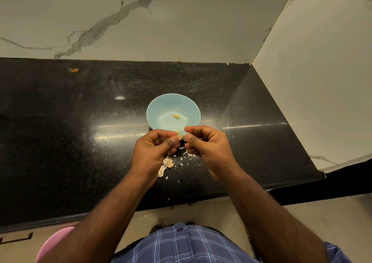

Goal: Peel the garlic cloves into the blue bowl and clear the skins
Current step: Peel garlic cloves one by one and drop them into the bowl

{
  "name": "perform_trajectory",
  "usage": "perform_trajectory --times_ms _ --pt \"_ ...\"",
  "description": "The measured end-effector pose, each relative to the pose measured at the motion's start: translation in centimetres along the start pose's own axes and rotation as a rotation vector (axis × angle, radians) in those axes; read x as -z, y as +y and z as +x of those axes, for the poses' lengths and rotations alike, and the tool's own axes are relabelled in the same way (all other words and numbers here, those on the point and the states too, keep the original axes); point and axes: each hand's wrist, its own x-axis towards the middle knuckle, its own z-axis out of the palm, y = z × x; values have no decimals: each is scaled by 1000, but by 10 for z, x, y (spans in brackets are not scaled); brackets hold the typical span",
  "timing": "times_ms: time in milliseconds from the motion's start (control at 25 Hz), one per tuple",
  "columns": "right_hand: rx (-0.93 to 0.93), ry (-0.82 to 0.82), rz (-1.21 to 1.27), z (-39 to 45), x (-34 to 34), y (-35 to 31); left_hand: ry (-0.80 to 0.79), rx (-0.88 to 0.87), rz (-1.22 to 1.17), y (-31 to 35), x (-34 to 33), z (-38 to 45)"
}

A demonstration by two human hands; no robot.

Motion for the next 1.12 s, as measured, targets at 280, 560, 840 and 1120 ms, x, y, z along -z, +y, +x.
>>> perform_trajectory --times_ms 280,560,840,1120 --pt "-131 -26 -15 6 0 -7 -20 -112 235 0 0 -3" --pt "137 42 -360 3 -3 3 -24 -160 238 1 -3 -2" --pt "207 65 -459 -2 -8 1 -27 -98 135 1 -6 -4" --pt "17 -13 -151 7 2 0 -29 -12 19 0 -1 0"
